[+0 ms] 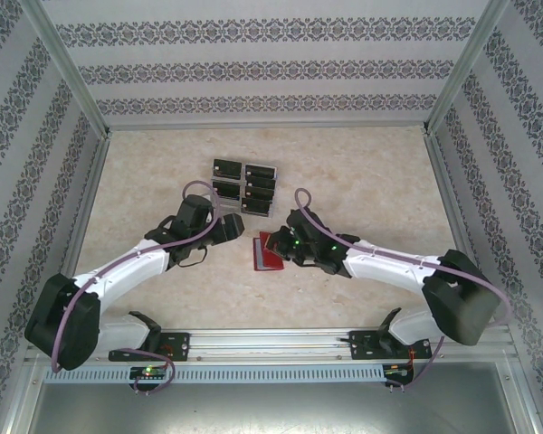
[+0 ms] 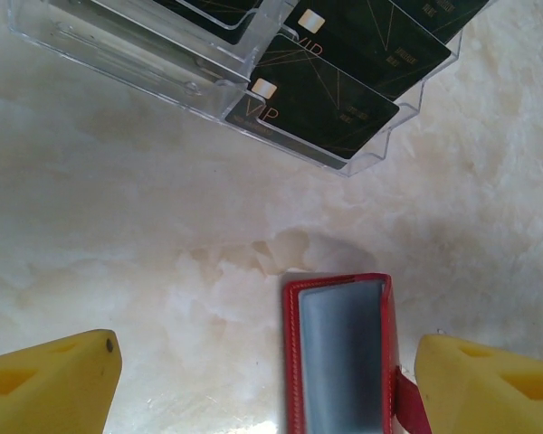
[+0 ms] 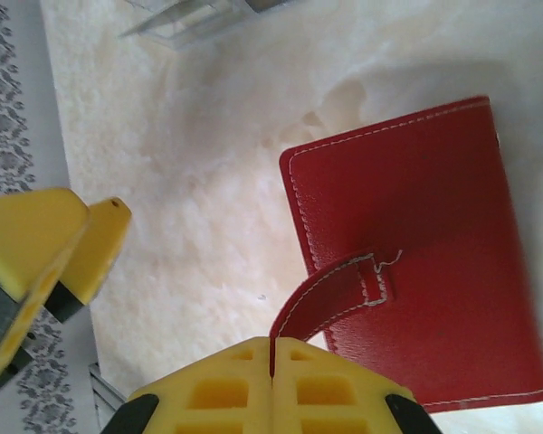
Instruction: Put the credit cards into the card holder
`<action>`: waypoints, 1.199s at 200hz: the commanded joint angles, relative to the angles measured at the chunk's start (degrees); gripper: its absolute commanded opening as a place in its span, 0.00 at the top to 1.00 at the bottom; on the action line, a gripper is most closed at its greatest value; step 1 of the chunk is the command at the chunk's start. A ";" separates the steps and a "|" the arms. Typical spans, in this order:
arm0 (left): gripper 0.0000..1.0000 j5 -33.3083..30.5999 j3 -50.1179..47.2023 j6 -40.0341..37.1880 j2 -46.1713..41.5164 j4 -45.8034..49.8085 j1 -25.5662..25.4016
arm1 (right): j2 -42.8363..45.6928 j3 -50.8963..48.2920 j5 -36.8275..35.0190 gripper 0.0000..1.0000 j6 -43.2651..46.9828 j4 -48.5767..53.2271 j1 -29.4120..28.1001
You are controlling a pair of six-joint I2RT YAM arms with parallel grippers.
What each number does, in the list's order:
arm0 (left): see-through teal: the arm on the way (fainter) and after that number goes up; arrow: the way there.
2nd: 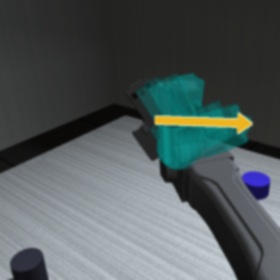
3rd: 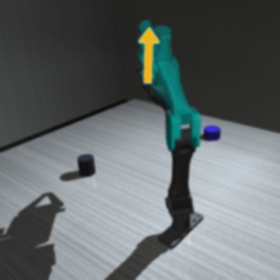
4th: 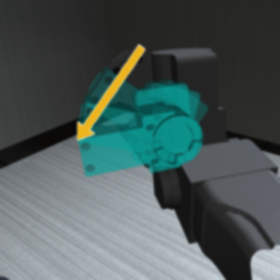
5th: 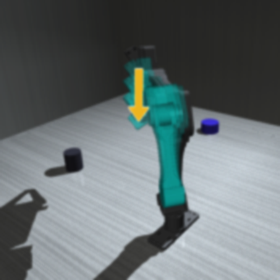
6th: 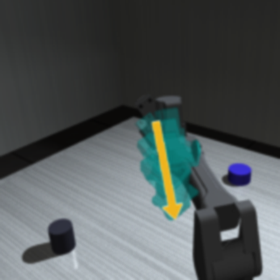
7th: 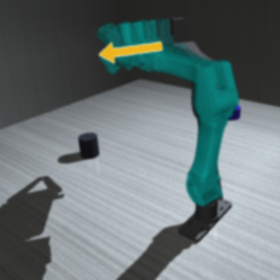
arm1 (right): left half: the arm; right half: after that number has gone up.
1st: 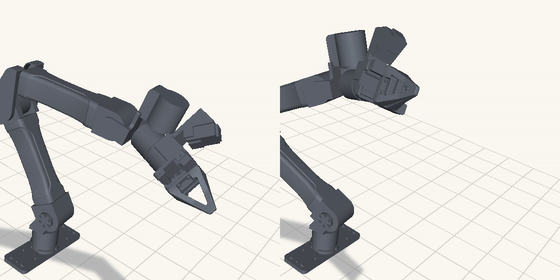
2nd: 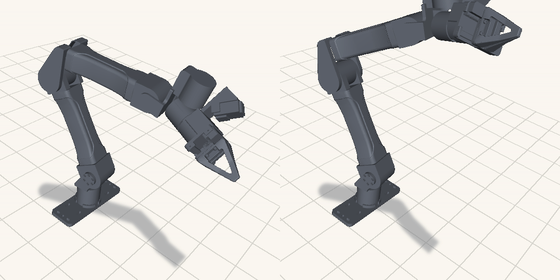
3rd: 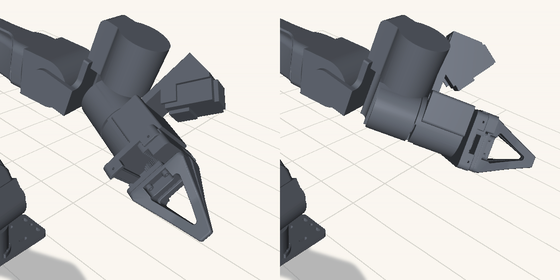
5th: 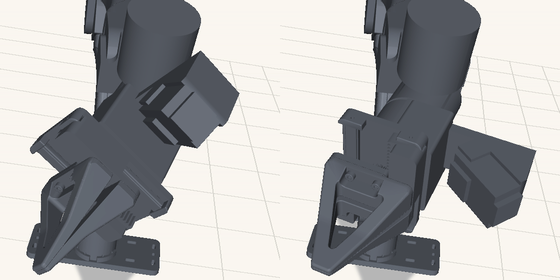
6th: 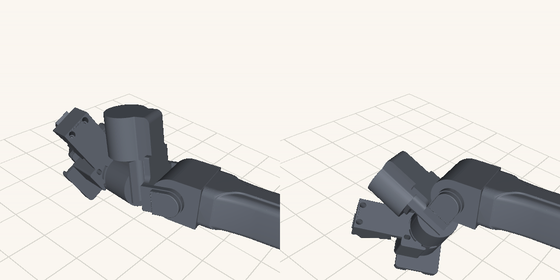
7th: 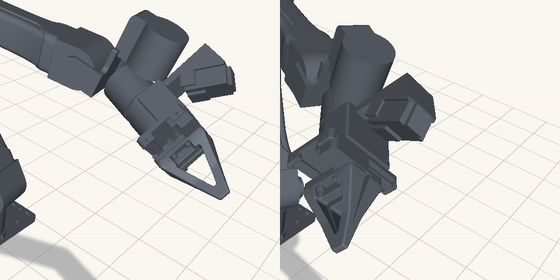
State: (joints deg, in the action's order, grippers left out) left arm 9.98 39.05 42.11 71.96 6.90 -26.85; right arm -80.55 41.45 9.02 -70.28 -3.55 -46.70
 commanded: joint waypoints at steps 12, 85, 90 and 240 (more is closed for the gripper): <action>0.14 0.61 0.90 -2.45 -1.45 3.44 0.79 | 1.41 -2.63 -1.17 1.00 -1.27 -1.64 2.47; 0.14 0.67 0.96 -3.66 -0.36 4.62 0.83 | 11.55 -14.32 -1.09 1.00 7.16 7.12 13.63; 0.14 0.65 1.13 -3.73 -0.21 4.70 0.83 | 12.35 -14.91 -0.76 1.00 7.69 7.74 14.44; 0.12 5.62 9.65 -3.18 14.22 0.17 -4.23 | 19.07 -15.10 -1.96 0.52 18.05 22.59 23.06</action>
State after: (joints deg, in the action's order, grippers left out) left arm 14.59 46.26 39.62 84.36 8.73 -29.69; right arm -65.60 25.02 8.16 -53.34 15.14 -23.75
